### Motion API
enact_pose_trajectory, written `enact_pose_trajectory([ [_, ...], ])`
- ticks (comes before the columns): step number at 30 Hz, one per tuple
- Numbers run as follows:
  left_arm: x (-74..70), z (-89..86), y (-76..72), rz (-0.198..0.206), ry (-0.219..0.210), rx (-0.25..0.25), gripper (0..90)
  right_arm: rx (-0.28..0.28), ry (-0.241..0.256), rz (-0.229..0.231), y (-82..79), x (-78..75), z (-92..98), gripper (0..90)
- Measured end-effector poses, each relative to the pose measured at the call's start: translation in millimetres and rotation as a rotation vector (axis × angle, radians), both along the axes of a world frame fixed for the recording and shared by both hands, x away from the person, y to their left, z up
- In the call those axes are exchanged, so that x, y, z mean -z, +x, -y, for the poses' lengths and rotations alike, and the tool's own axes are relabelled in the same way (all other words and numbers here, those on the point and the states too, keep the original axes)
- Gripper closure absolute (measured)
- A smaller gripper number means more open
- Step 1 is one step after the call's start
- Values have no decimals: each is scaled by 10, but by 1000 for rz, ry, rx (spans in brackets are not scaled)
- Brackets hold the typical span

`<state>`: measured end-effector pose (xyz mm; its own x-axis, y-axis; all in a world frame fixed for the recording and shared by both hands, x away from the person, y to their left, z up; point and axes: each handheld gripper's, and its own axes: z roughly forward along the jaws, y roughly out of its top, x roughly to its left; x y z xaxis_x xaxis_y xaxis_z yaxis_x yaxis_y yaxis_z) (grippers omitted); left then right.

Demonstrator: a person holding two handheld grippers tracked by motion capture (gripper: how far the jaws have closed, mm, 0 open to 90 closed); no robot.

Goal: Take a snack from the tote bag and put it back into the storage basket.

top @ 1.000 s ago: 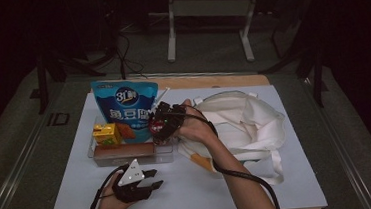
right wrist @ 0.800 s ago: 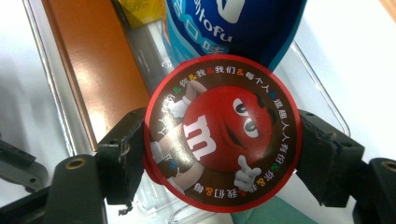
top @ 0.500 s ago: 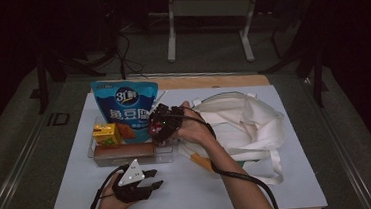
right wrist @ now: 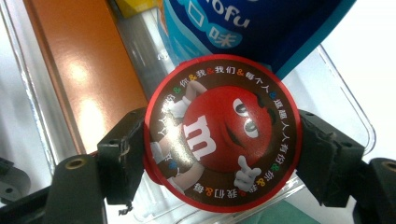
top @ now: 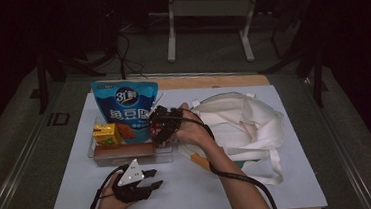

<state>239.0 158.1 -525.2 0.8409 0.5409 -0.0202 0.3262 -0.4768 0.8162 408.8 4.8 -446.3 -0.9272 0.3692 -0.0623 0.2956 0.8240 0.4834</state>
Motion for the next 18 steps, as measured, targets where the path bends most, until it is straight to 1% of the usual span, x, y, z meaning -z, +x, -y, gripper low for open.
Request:
enact_pose_trajectory([
  [18,-1,-2,0,1,0,0,557,7,-22,-11,13,75,-42,257],
])
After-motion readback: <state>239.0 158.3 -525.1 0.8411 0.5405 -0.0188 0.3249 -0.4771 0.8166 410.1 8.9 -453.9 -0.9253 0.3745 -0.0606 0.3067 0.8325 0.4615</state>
